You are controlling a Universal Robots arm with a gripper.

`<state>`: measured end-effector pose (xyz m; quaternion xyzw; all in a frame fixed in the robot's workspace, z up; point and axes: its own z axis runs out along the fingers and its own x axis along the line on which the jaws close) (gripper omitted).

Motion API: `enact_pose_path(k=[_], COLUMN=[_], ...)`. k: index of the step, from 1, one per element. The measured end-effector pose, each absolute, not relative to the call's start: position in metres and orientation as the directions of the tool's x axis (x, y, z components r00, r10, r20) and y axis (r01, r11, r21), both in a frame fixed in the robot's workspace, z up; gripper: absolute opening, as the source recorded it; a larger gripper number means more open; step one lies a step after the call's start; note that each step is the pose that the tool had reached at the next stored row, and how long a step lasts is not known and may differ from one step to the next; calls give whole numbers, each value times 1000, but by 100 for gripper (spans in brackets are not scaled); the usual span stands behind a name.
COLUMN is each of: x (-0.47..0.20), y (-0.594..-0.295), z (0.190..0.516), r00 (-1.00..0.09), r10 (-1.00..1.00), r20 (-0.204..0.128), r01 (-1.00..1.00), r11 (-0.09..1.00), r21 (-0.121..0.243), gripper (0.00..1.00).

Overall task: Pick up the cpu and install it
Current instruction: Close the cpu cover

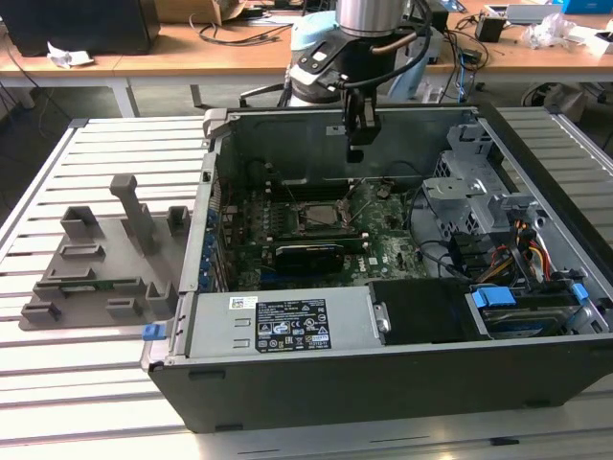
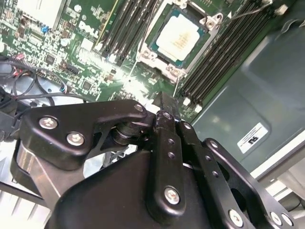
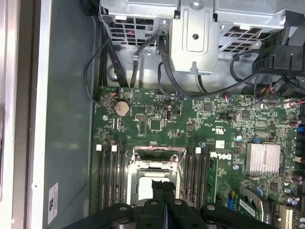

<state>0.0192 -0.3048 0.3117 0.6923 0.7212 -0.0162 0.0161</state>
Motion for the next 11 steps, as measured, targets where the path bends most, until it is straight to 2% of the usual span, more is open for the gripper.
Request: enact_pose_path(k=[11], x=[43], y=[-305], z=[312], r00=[-41], r10=[998], r20=[-46], r01=[999], r11=[41], r21=[-2], gripper=[11])
